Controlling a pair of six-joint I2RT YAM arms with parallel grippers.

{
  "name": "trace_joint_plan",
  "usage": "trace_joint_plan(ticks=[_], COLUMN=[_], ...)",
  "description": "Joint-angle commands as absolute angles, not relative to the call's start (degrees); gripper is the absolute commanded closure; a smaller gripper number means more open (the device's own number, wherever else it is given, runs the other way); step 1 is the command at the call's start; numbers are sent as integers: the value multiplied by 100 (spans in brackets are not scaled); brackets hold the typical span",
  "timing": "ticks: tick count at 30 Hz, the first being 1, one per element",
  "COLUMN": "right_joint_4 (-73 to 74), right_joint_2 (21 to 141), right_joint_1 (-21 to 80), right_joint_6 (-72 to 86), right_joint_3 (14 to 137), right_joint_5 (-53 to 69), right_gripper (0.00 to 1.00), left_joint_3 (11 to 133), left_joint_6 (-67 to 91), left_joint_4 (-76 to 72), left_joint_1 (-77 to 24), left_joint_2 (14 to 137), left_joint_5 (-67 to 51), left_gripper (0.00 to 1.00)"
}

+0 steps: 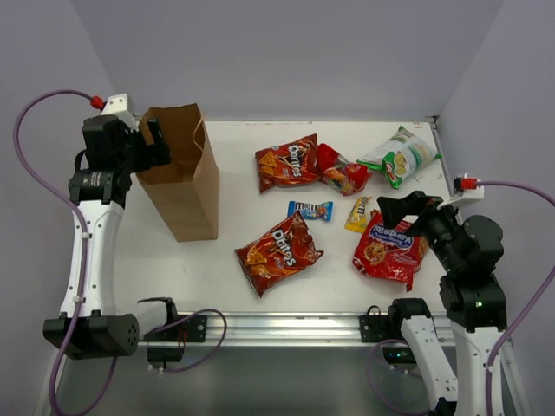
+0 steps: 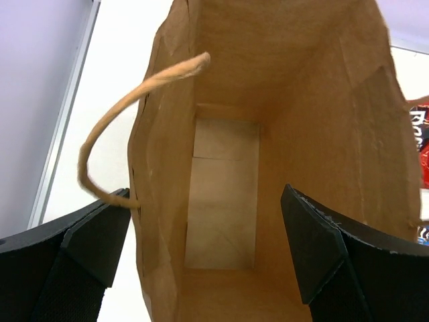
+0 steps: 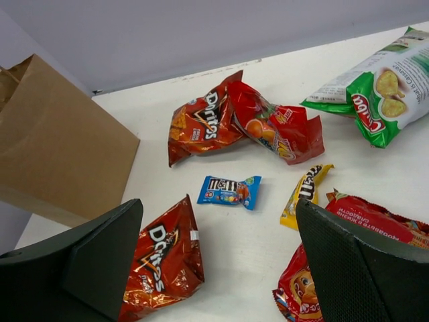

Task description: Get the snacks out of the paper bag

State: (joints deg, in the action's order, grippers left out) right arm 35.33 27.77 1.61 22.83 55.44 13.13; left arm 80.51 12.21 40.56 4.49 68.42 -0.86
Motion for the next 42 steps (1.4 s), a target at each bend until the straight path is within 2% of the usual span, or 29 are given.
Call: trace_joint_plan(ticks=[1,17,25,32,37,42], right_joint_4=[3541,3885,4183,4526,4570,4272], right_joint_2=[2865,2848,3006,3164,2840,2313], right_joint_1=[185,220,264,571,860,1081], right_joint_6=[2153,2004,1934,1688,1477,1126], right_joint_3=[5958,6521,7109,8347,8849,8676], right_joint_5=[1424,1327,1125,598,10,-501], right_gripper=[1,1,1,1,1,1], left_joint_3=[8130,8086,8147,8560,9069,9114], left_joint_6=[1020,905,782,773,835,756], left_joint_4=[4105,4306,4623,4755,4764,4772], left_joint_1=[483,290,-403,-738,-870,-966], left_joint_2=[6496,5924,5380,4572,4097,3674], left_joint_5=[-184,-35,861,905,1036,1459], left_gripper=[0,0,0,0,0,0])
